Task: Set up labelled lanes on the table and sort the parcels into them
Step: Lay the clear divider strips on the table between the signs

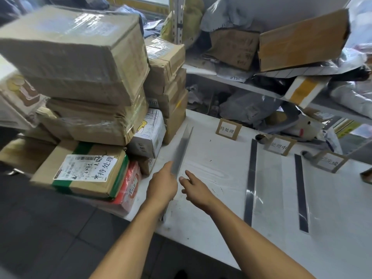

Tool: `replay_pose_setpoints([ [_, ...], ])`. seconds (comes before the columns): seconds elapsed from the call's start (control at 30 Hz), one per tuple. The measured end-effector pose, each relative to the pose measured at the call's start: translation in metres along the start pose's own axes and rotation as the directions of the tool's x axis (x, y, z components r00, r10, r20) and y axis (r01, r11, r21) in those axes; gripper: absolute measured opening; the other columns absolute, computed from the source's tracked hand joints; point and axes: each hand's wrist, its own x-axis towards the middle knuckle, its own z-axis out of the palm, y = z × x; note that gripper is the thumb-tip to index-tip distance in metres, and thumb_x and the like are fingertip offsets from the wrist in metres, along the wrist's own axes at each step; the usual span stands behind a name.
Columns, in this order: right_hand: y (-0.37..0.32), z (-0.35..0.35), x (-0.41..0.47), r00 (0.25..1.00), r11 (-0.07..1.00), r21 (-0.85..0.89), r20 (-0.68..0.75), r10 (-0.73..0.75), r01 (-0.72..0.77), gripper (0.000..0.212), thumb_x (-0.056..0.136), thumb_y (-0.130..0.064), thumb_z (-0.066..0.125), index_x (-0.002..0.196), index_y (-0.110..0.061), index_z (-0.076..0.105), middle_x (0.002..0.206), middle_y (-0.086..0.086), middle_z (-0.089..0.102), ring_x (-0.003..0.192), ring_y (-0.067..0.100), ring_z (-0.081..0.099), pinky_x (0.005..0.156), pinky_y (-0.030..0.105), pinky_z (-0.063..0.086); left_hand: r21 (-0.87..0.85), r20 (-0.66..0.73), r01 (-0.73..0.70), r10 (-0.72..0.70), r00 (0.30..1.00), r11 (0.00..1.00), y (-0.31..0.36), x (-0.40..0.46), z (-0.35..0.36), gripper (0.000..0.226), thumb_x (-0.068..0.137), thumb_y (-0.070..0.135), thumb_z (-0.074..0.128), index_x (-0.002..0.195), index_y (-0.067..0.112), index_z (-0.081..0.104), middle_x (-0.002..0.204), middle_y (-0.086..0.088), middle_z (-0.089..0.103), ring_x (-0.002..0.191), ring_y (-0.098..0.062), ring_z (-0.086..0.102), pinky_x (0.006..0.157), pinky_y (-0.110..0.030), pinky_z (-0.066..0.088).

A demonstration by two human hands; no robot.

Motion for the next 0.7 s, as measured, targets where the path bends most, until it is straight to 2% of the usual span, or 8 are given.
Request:
replay_pose_setpoints([
  [0.13,-0.008,-0.004,-0.003,0.999,0.999,0.027,-0.034,-0.02,0.021,0.067,0.1,-0.057,0.038,0.158,-0.029,0.022,0.16,0.001,0.037,0.141,0.025,0.043,0.116,0.048,0.036,0.036,-0.106,-0.117,0.121,0.987,0.992,0.029,-0.011,-0.022,0.05,0.1,0.01,0.043,0.148,0.023,0.041,0.13,-0.014,0.061,0.116,-0.034,0.057,0.092,-0.043,0.05],
  [0.3,-0.045,-0.045,-0.017,0.942,0.982,-0.01,-0.282,-0.182,0.187,0.058,0.104,-0.049,0.037,0.155,-0.022,0.032,0.156,0.005,0.043,0.137,0.023,0.046,0.113,0.049,0.039,0.036,-0.189,-0.24,0.242,0.952,0.97,0.076,-0.03,-0.041,0.048,0.102,0.014,0.039,0.148,0.027,0.04,0.122,-0.01,0.066,0.101,-0.029,0.061,0.083,-0.042,0.052],
  [0.37,-0.065,-0.076,-0.03,0.902,0.96,0.042,-0.355,-0.244,0.277,0.058,0.103,-0.05,0.038,0.154,-0.023,0.033,0.151,0.005,0.047,0.129,0.019,0.053,0.105,0.049,0.048,0.017,-0.192,-0.286,0.284,0.939,0.958,0.097,-0.037,-0.037,0.046,0.102,0.014,0.039,0.146,0.027,0.042,0.115,-0.007,0.067,0.088,-0.021,0.059,0.071,-0.034,0.048],
  [0.47,-0.09,-0.131,-0.063,0.843,0.915,0.113,-0.444,-0.303,0.389,0.064,0.096,-0.062,0.035,0.15,-0.028,0.034,0.136,-0.003,0.053,0.109,0.007,0.059,0.079,0.036,0.055,-0.035,-0.167,-0.344,0.334,0.928,0.938,0.132,-0.052,-0.015,0.044,0.103,0.016,0.041,0.145,0.029,0.043,0.097,0.003,0.061,0.066,-0.006,0.049,0.053,-0.019,0.036],
  [0.53,-0.094,-0.169,-0.089,0.819,0.899,0.117,-0.474,-0.324,0.423,0.061,0.092,-0.067,0.033,0.143,-0.034,0.037,0.126,-0.009,0.053,0.104,0.008,0.06,0.075,0.036,0.055,-0.071,-0.116,-0.383,0.374,0.92,0.921,0.156,-0.067,0.01,0.043,0.104,0.019,0.042,0.146,0.031,0.04,0.096,0.008,0.055,0.064,-0.003,0.045,0.051,-0.016,0.034],
  [0.6,-0.087,-0.206,-0.113,0.818,0.907,0.105,-0.484,-0.311,0.407,0.062,0.093,-0.067,0.034,0.146,-0.033,0.035,0.132,-0.006,0.052,0.106,0.012,0.061,0.072,0.036,0.057,-0.103,-0.05,-0.425,0.422,0.905,0.899,0.18,-0.083,0.039,0.042,0.104,0.022,0.042,0.145,0.033,0.038,0.099,0.006,0.058,0.068,-0.007,0.051,0.055,-0.021,0.041],
  [0.67,-0.068,-0.24,-0.134,0.82,0.928,0.105,-0.51,-0.259,0.359,0.059,0.096,-0.058,0.043,0.148,-0.033,0.036,0.135,-0.002,0.054,0.108,0.017,0.064,0.068,0.035,0.059,-0.124,0.006,-0.467,0.471,0.882,0.876,0.202,-0.102,0.072,0.042,0.104,0.022,0.041,0.145,0.032,0.037,0.103,0.0,0.064,0.077,-0.016,0.059,0.064,-0.031,0.051],
  [0.7,-0.055,-0.254,-0.143,0.813,0.935,0.103,-0.533,-0.236,0.339,0.052,0.098,-0.047,0.047,0.147,-0.032,0.039,0.132,0.0,0.057,0.106,0.019,0.065,0.066,0.035,0.06,-0.137,0.042,-0.473,0.482,0.875,0.871,0.212,-0.112,0.09,0.043,0.104,0.022,0.04,0.145,0.033,0.035,0.105,-0.002,0.066,0.08,-0.019,0.061,0.068,-0.034,0.055],
])
